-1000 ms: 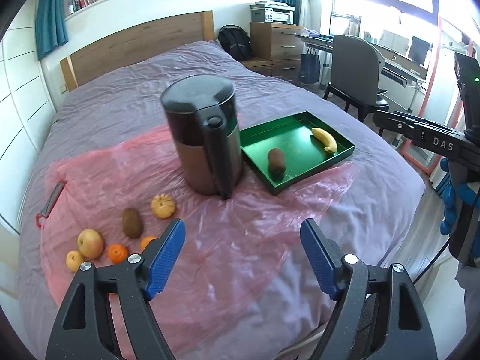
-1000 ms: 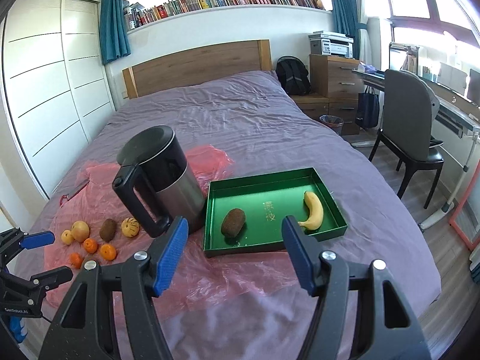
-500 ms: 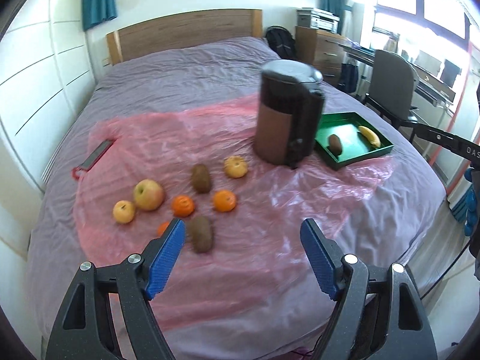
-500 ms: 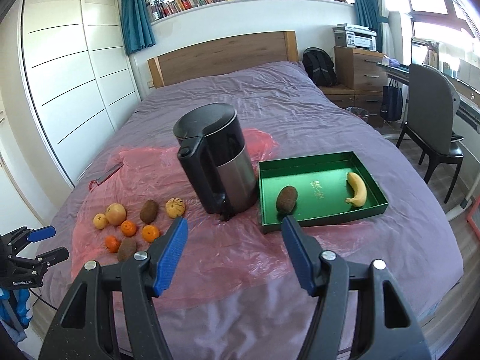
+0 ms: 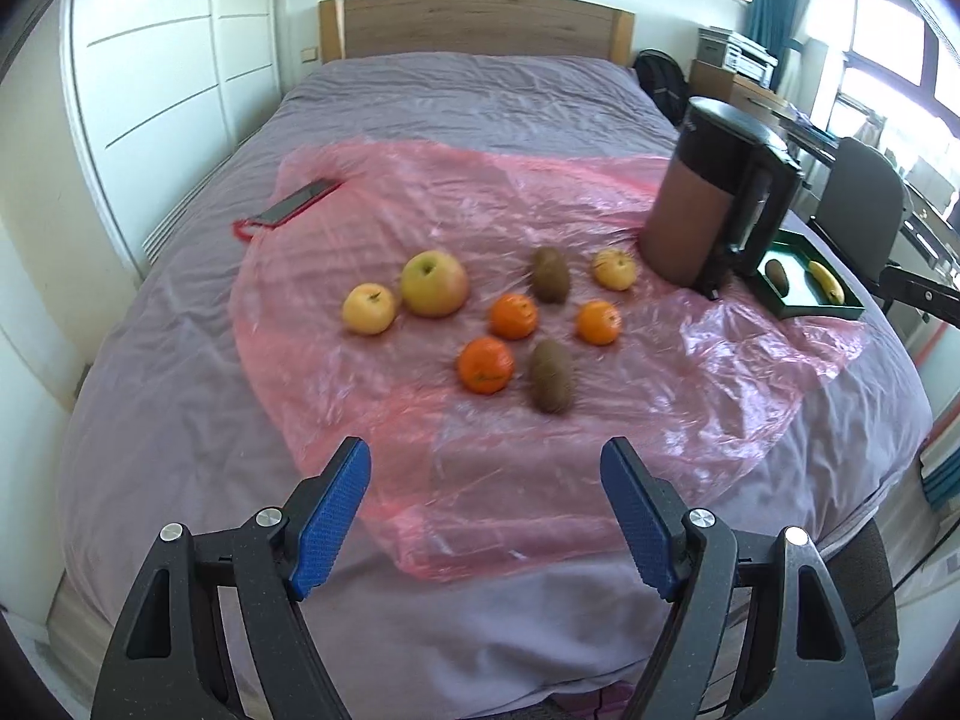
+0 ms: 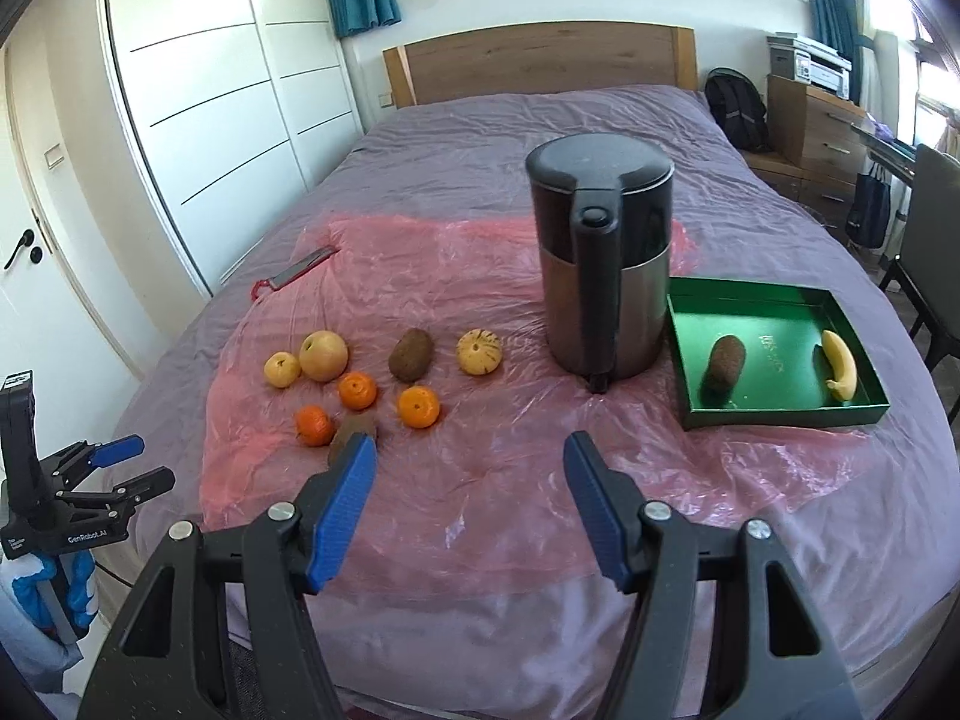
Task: Organize fruits
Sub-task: 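Withdraw both tools from the tray back over the remaining fruit, then grasp the large orange with the left tool while the right tool grasps a small orange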
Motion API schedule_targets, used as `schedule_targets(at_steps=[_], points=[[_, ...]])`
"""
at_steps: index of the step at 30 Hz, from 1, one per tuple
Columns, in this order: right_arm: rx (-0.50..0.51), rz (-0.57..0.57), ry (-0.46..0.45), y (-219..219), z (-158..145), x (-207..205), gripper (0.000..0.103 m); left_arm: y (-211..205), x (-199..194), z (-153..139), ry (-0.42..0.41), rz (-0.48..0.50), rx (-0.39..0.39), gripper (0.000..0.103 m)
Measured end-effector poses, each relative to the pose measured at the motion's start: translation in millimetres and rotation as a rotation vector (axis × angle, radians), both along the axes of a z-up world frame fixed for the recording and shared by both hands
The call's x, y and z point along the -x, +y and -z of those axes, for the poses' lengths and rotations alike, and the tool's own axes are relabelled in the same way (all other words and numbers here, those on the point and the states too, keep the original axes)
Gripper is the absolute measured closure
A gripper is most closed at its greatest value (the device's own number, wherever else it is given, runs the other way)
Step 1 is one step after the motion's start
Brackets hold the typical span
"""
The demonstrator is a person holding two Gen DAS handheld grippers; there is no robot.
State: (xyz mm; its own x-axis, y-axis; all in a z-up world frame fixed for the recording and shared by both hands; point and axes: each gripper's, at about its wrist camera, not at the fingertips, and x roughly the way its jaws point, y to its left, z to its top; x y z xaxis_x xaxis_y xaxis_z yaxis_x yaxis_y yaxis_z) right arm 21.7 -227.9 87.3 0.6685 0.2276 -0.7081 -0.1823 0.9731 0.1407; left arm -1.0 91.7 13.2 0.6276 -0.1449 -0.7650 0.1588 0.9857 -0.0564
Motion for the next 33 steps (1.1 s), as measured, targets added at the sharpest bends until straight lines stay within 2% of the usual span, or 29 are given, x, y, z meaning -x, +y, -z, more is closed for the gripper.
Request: schedule_targets(at_steps=[11,22,28,33], points=[[0.020,-0.082,0.125,55,55,-38,0.005,24,-23,37,0.075,-0.044,0.026,0.029],[0.038,-0.138,0.208,73,99,-79,0.005,16,-70,67,0.145,-0.063,0.039,0.030],[0.006,-0.166,0.250,79,120,-100,0.005,5,-94,77,0.171,-0.063,0.049,0.030],[-0.041,-0.194,0.294,90,140,-109,0.006,-7,-114,88,0.190,-0.031,0.022,0.032]])
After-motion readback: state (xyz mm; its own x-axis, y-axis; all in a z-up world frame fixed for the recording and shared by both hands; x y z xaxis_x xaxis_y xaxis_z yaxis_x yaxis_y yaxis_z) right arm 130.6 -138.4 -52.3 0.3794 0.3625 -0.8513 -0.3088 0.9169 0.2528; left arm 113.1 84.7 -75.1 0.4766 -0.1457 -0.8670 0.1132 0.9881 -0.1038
